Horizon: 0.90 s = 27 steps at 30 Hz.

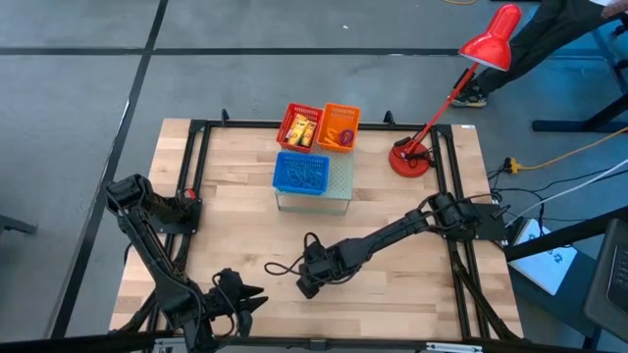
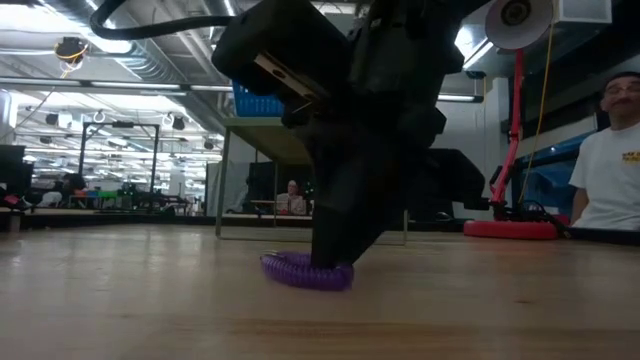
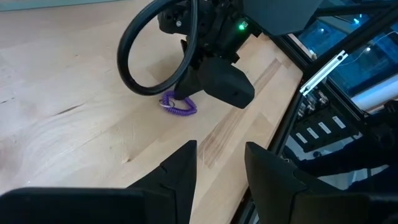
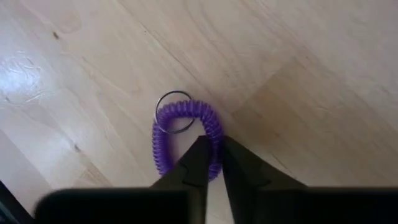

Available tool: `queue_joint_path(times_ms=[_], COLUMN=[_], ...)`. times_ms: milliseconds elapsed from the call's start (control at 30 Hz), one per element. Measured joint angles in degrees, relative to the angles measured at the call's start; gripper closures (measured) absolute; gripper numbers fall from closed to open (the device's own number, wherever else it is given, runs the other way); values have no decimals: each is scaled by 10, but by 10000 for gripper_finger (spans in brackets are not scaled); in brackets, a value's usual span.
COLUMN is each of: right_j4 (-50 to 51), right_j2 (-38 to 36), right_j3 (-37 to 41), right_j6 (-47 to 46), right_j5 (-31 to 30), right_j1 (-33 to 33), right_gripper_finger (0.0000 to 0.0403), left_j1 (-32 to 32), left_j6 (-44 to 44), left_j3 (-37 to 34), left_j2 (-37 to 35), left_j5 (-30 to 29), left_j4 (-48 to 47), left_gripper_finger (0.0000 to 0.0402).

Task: Pick & Place Office Desk Supplies
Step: Put the violet spring keychain into the orange basket on the shelf

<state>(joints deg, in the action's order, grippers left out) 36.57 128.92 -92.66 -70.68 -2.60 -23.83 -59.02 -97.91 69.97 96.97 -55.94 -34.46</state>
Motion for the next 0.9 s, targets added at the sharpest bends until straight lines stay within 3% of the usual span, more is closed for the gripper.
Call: queue_joint_path(times_ms=[100,533,900], right_j4=[1,23,175], right_j2=[0,-10,-32], right_j3=[0,-21,-207], right_j6=[6,8,64], right_j5=[-1,7,-81], right_j1=[6,14,17], right_gripper_finger=[391,399,402], left_j1=[0,1,3], left_j6=[0,15,16], left_j3=[0,0,0], left_j2=[0,0,0], left_j5=[0,-3,-10], left_j4=[0,0,0], left_gripper_finger=[270,270,270])
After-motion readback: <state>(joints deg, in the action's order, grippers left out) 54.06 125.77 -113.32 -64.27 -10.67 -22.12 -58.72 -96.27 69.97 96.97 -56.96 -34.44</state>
